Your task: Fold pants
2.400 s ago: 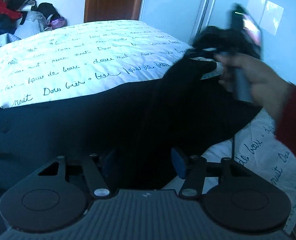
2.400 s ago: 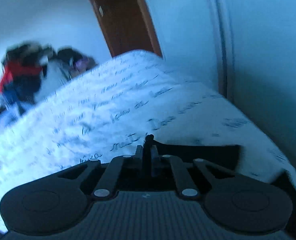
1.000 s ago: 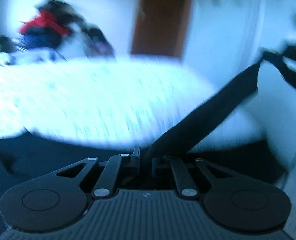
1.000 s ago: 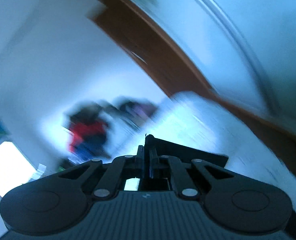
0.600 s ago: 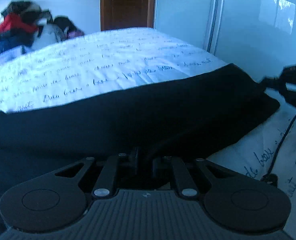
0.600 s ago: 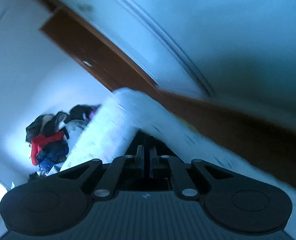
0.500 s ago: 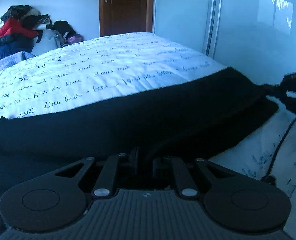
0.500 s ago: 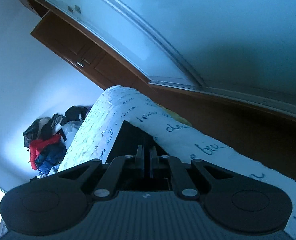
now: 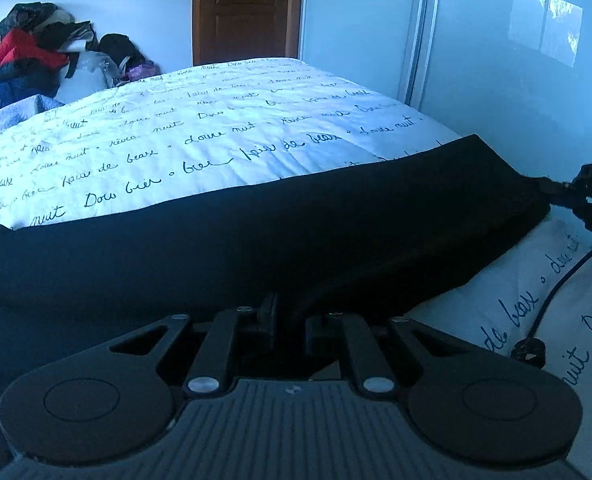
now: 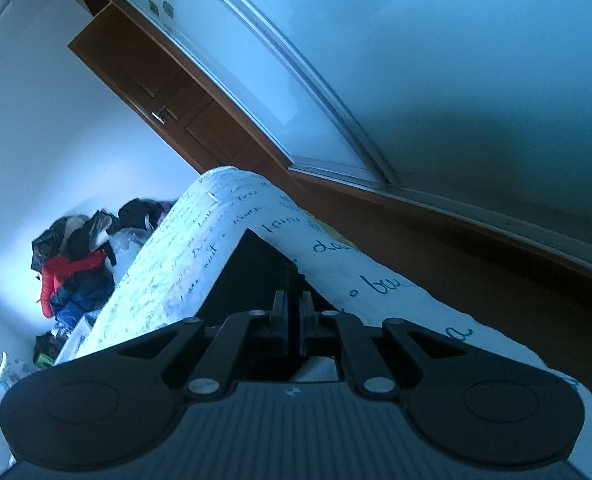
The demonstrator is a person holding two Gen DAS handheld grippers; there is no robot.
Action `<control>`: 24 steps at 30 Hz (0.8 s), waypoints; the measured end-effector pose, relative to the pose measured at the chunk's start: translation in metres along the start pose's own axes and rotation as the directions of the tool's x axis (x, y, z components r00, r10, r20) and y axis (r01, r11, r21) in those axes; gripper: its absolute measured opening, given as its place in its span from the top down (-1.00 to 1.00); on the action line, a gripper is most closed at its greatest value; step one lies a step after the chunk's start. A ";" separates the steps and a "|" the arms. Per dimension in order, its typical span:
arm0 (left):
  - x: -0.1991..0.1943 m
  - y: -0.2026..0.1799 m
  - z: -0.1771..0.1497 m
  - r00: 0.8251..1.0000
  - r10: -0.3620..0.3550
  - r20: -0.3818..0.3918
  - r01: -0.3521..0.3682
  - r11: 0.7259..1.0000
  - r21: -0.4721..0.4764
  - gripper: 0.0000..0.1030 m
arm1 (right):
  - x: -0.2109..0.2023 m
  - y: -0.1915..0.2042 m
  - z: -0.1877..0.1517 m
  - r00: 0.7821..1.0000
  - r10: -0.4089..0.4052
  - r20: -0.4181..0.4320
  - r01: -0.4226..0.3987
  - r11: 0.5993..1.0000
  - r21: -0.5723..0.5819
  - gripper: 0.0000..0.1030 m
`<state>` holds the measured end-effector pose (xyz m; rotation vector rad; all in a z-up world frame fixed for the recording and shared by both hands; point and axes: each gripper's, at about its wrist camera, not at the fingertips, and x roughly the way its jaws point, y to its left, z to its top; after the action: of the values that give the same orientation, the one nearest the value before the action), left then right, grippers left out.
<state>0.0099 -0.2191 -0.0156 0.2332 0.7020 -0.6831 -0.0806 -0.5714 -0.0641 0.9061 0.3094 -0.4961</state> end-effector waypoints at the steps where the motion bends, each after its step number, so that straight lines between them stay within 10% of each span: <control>1: 0.001 -0.001 -0.001 1.000 0.002 -0.001 -0.002 1.000 0.006 0.65 | 0.002 0.000 0.000 1.000 -0.007 -0.003 0.007 1.000 -0.001 0.90; 7: -0.005 0.001 0.003 0.999 -0.033 -0.024 0.034 0.999 0.041 0.39 | 0.002 -0.001 -0.003 0.998 -0.058 -0.024 0.058 0.998 -0.024 0.82; 10: -0.022 0.017 0.006 0.995 -0.086 -0.041 0.085 0.996 -0.004 0.10 | -0.023 0.025 -0.004 0.969 -0.191 0.159 0.208 0.973 -0.103 0.71; 13: -0.039 0.043 0.008 0.997 -0.076 -0.032 0.073 0.995 -0.075 -0.02 | -0.035 0.082 -0.011 0.958 -0.043 0.285 0.137 0.938 -0.318 0.71; 16: -0.051 0.071 0.009 0.999 0.031 -0.021 -0.034 0.992 -0.124 -0.02 | -0.007 0.155 -0.027 0.983 0.178 0.052 -0.121 0.827 -0.549 0.46; 19: -0.058 0.095 0.006 0.986 0.167 -0.015 -0.167 0.977 -0.129 -0.02 | 0.036 0.225 -0.063 0.908 0.317 -0.273 -0.418 0.661 -0.623 0.37; 24: -0.061 0.136 -0.002 0.966 0.251 -0.064 -0.259 0.945 -0.199 -0.02 | 0.105 0.322 -0.152 0.781 0.249 -0.572 -0.623 0.375 -0.687 0.37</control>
<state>0.0622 -0.0844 0.0199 0.1423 0.7576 -0.3558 0.1718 -0.3115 0.0156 0.0266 0.5750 0.3993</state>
